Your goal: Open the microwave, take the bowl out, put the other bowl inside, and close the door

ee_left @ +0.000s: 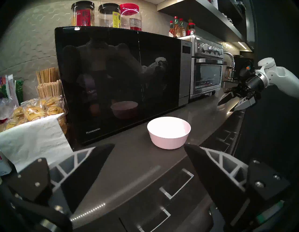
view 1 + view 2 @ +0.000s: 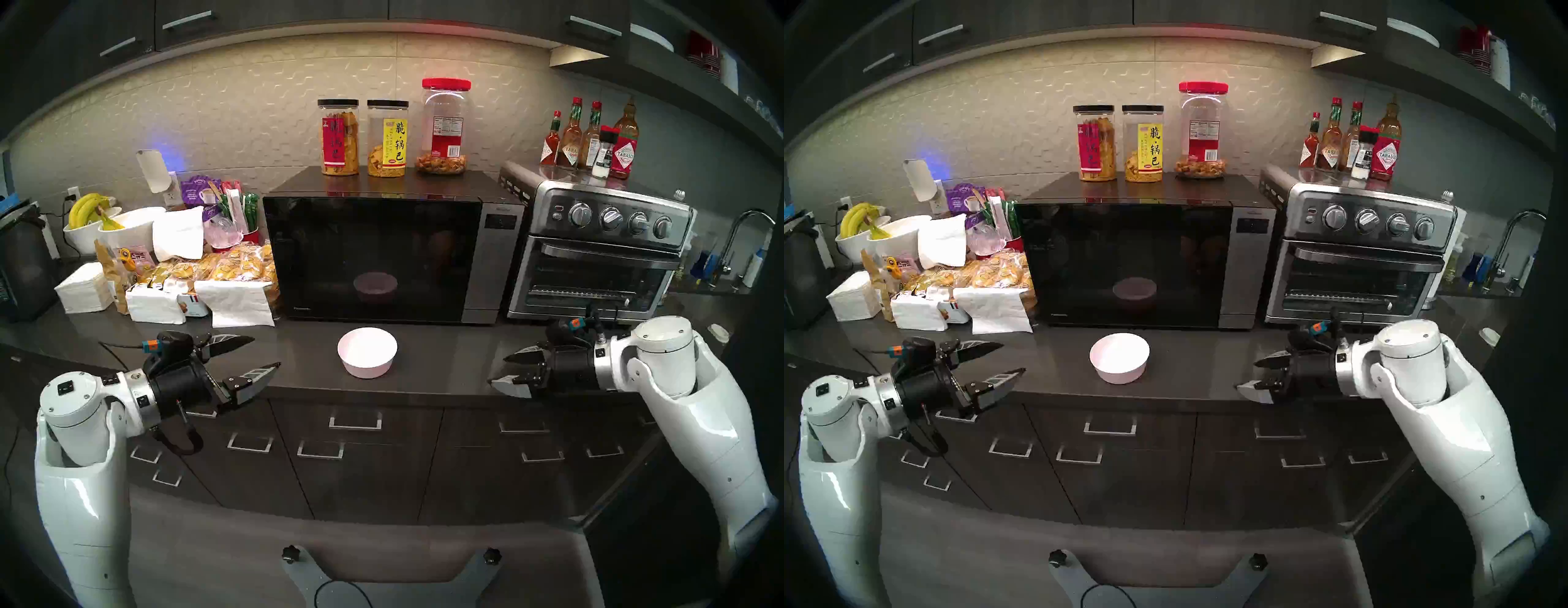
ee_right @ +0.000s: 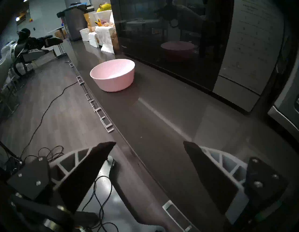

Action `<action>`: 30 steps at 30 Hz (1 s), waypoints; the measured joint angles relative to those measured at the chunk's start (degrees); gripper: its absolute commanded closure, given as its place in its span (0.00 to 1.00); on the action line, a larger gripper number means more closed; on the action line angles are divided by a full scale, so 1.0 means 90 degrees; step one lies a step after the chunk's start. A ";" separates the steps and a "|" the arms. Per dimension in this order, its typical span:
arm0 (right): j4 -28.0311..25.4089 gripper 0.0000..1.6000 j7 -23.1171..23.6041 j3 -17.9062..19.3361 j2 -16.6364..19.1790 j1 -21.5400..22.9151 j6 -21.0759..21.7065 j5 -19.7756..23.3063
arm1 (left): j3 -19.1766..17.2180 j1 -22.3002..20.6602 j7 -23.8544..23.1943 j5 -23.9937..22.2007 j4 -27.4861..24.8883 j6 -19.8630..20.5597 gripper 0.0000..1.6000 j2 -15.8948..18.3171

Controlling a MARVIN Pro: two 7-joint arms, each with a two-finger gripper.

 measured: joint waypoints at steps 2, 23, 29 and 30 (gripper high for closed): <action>-0.0036 0.00 -0.0069 -0.0106 -0.0070 0.0123 0.0105 -0.0043 | 0.0000 0.0000 0.0000 0.0000 0.0001 0.0000 0.00 0.0000; -0.0276 0.00 -0.0835 -0.1327 -0.1027 0.1336 0.1354 -0.0533 | 0.0001 0.0000 0.0000 0.0001 0.0004 -0.0002 0.00 0.0000; -0.0305 0.00 -0.1069 -0.1603 -0.1257 0.1563 0.1364 -0.0592 | 0.0001 0.0000 0.0000 0.0002 0.0005 -0.0002 0.00 0.0000; -0.0308 0.00 -0.1110 -0.1642 -0.1288 0.1589 0.1364 -0.0592 | 0.0001 0.0000 0.0000 0.0002 0.0005 -0.0002 0.00 0.0000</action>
